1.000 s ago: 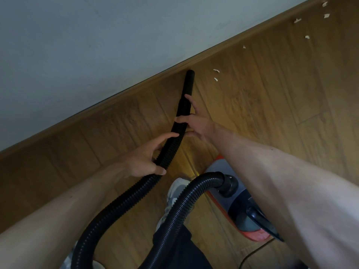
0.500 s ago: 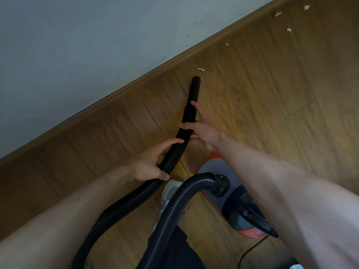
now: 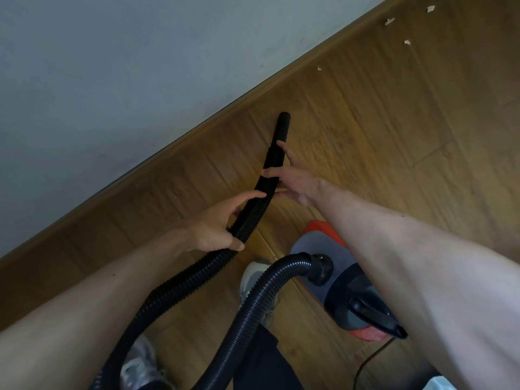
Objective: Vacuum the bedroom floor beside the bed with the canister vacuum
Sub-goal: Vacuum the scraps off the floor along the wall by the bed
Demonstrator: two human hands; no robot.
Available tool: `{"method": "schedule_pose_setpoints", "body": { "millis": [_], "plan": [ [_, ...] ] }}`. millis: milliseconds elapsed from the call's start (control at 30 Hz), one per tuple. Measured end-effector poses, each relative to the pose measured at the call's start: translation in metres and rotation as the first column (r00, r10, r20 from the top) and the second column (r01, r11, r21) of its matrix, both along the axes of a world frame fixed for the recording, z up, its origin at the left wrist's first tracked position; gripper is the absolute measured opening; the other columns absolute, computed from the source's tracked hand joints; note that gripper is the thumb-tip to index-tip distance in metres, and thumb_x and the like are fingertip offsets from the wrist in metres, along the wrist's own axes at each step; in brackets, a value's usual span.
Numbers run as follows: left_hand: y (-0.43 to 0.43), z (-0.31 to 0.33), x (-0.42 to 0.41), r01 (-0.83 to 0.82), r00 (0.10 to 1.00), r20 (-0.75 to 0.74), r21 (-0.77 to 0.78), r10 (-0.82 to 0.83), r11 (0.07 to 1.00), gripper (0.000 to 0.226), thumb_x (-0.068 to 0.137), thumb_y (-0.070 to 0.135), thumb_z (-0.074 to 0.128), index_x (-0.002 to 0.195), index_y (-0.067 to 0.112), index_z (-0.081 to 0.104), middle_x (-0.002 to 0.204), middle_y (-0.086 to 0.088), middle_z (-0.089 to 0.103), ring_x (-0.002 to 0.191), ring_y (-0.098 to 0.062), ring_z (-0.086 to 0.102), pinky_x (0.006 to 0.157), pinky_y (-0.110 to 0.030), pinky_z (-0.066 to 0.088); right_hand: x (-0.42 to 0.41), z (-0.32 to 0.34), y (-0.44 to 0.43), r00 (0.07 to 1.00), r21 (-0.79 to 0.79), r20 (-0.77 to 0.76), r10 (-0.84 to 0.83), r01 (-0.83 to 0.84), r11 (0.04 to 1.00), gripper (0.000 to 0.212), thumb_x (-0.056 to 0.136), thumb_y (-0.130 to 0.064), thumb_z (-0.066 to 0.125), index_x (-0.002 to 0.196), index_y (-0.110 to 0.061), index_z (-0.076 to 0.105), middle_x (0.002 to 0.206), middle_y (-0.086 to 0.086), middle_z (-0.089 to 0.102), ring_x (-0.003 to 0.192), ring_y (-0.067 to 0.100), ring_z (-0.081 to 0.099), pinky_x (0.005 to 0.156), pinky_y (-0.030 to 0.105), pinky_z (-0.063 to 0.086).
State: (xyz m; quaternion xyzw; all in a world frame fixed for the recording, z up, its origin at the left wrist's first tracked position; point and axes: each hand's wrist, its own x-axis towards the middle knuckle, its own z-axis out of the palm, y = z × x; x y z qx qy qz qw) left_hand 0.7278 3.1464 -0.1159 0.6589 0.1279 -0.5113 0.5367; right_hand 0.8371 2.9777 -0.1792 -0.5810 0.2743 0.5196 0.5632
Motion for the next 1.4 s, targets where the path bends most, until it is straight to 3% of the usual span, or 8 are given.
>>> {"method": "schedule_pose_setpoints", "body": {
  "millis": [133, 333, 500, 800, 933, 1033, 1200, 1400],
  "plan": [
    [0.012, 0.020, 0.005, 0.029, 0.999, -0.020, 0.009, -0.028, 1.000, 0.100, 0.080, -0.006, 0.072, 0.141, 0.059, 0.028, 0.125, 0.007, 0.047, 0.107, -0.012, 0.055, 0.082, -0.034, 0.059, -0.001, 0.015, 0.009, 0.999, 0.023, 0.003, -0.035, 0.035, 0.999, 0.091, 0.084, 0.004, 0.071, 0.148, -0.048, 0.032, 0.140, 0.007, 0.048, 0.113, 0.031, 0.061, 0.073, 0.041, 0.061],
    [0.030, 0.047, 0.011, 0.063, 0.998, -0.019, 0.018, -0.063, 0.998, 0.100, 0.080, -0.004, 0.073, 0.139, 0.062, 0.026, 0.127, 0.007, 0.047, 0.114, -0.012, 0.051, 0.091, -0.041, 0.056, 0.000, 0.044, 0.028, 0.998, 0.027, 0.006, -0.056, 0.056, 0.998, 0.090, 0.085, 0.004, 0.070, 0.148, -0.048, 0.031, 0.139, 0.007, 0.049, 0.113, 0.031, 0.061, 0.076, 0.043, 0.061],
    [0.042, 0.057, 0.014, 0.096, 0.995, -0.020, 0.015, -0.096, 0.995, 0.099, 0.081, -0.003, 0.073, 0.141, 0.061, 0.025, 0.132, 0.008, 0.046, 0.116, -0.008, 0.047, 0.092, -0.035, 0.053, -0.004, 0.057, 0.038, 0.996, 0.012, 0.026, -0.082, 0.082, 0.997, 0.086, 0.088, 0.002, 0.067, 0.148, -0.047, 0.029, 0.136, 0.008, 0.051, 0.108, 0.029, 0.063, 0.071, 0.040, 0.061],
    [0.048, 0.059, 0.029, 0.144, 0.990, 0.010, 0.014, -0.144, 0.990, 0.096, 0.083, -0.001, 0.071, 0.145, 0.054, 0.022, 0.119, 0.020, 0.043, 0.103, 0.004, 0.048, 0.070, -0.014, 0.048, 0.011, 0.060, 0.049, 0.996, -0.009, 0.061, -0.060, 0.061, 0.998, 0.088, 0.089, 0.003, 0.065, 0.150, -0.048, 0.026, 0.142, 0.009, 0.049, 0.097, 0.021, 0.065, 0.067, 0.036, 0.059],
    [0.043, 0.059, 0.042, 0.166, 0.985, 0.036, 0.022, -0.167, 0.986, 0.097, 0.082, -0.003, 0.071, 0.144, 0.055, 0.023, 0.124, 0.013, 0.046, 0.106, 0.000, 0.050, 0.080, -0.021, 0.053, 0.019, 0.063, 0.042, 0.994, -0.027, 0.073, -0.080, 0.082, 0.996, 0.087, 0.090, 0.003, 0.064, 0.150, -0.048, 0.026, 0.143, 0.010, 0.048, 0.101, 0.024, 0.064, 0.062, 0.034, 0.060],
    [0.036, 0.058, 0.053, 0.159, 0.987, 0.037, 0.025, -0.160, 0.987, 0.096, 0.082, -0.003, 0.071, 0.143, 0.055, 0.025, 0.125, 0.011, 0.047, 0.106, -0.004, 0.053, 0.089, -0.031, 0.055, 0.028, 0.063, 0.034, 0.993, -0.034, 0.064, -0.103, 0.105, 0.994, 0.088, 0.090, 0.003, 0.065, 0.150, -0.047, 0.025, 0.145, 0.009, 0.046, 0.108, 0.028, 0.063, 0.069, 0.038, 0.062],
    [0.023, 0.057, 0.074, 0.091, 0.995, 0.031, 0.009, -0.091, 0.996, 0.096, 0.083, -0.003, 0.072, 0.143, 0.057, 0.026, 0.124, 0.010, 0.047, 0.106, -0.010, 0.055, 0.082, -0.029, 0.057, 0.051, 0.063, 0.021, 0.990, -0.045, 0.085, -0.109, 0.113, 0.993, 0.089, 0.090, 0.001, 0.065, 0.151, -0.047, 0.023, 0.145, 0.007, 0.047, 0.107, 0.027, 0.065, 0.073, 0.040, 0.062],
    [-0.010, 0.054, 0.078, -0.123, 0.992, -0.043, -0.041, 0.121, 0.992, 0.096, 0.081, -0.007, 0.072, 0.139, 0.058, 0.031, 0.130, 0.003, 0.048, 0.112, -0.018, 0.056, 0.072, -0.037, 0.061, 0.077, 0.060, 0.006, 0.997, -0.059, 0.071, 0.022, -0.018, 0.998, 0.089, 0.089, -0.001, 0.065, 0.152, -0.046, 0.022, 0.140, 0.007, 0.050, 0.095, 0.022, 0.066, 0.069, 0.038, 0.061]
  ]
}}
